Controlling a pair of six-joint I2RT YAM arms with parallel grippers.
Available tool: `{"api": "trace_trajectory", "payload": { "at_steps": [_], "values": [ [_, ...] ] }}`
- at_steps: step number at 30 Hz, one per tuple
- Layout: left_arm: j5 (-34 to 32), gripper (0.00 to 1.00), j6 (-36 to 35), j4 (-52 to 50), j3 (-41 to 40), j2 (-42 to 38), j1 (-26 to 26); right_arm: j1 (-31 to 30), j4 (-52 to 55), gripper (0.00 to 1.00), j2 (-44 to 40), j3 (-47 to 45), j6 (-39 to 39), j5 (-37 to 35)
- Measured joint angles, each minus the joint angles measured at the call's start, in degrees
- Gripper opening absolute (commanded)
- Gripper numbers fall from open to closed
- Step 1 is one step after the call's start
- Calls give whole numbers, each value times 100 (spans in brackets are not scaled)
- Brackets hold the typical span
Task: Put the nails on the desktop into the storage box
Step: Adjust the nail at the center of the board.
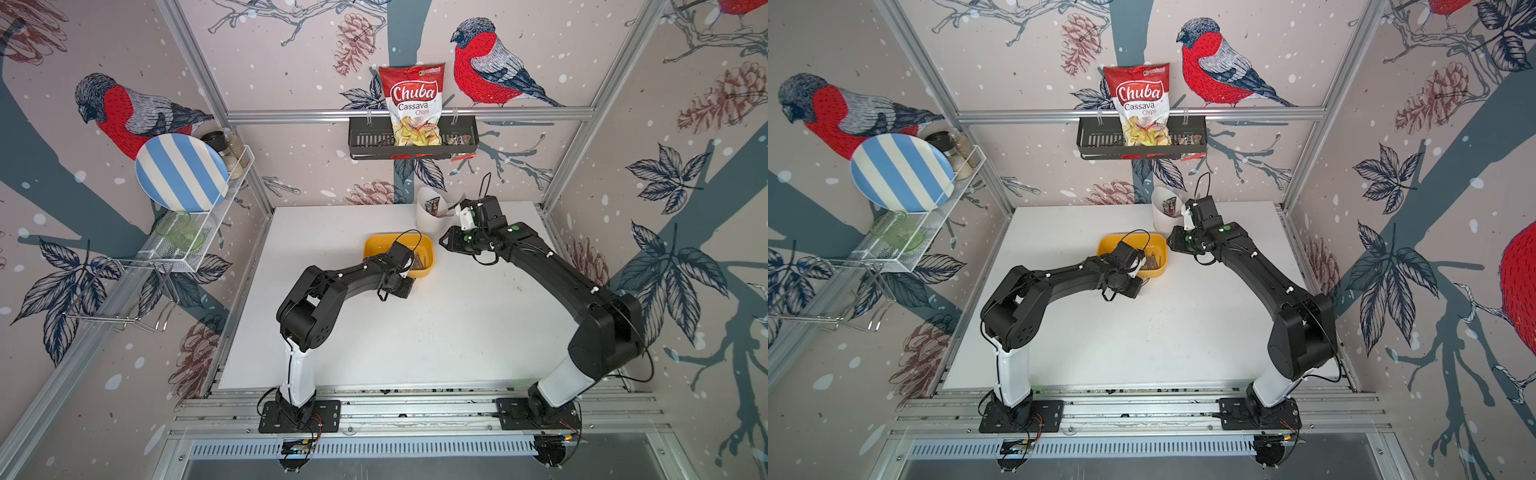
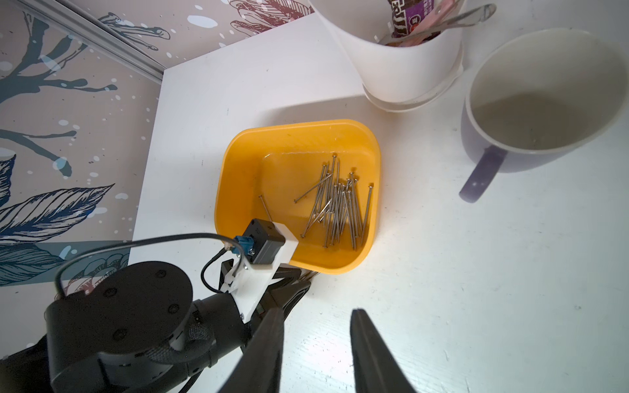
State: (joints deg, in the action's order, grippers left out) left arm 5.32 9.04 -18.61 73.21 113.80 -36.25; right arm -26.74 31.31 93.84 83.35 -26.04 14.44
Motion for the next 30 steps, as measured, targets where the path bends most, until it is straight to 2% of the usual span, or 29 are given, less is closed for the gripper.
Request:
{"api": "trace_trajectory", "payload": {
  "at_steps": [9, 19, 20, 26, 30],
  "values": [
    [-39, 15, -42, 184, -452, -297, -9, -37, -223, 37, 85, -46, -155, 105],
    [70, 15, 127, 179, -1425, -1073, -13, -310, -446, 37, 330, -11, -396, 118],
    [74, 16, 166, 157, -1545, -1176, -13, -337, -466, 37, 343, -9, -391, 118],
    [74, 40, 308, -13, -2050, -1683, -20, -470, -522, 37, 413, -17, -422, 118],
    [28, 43, 411, -175, -1987, -1700, -20, -518, -562, 37, 448, -17, -435, 111]
  ]
}}
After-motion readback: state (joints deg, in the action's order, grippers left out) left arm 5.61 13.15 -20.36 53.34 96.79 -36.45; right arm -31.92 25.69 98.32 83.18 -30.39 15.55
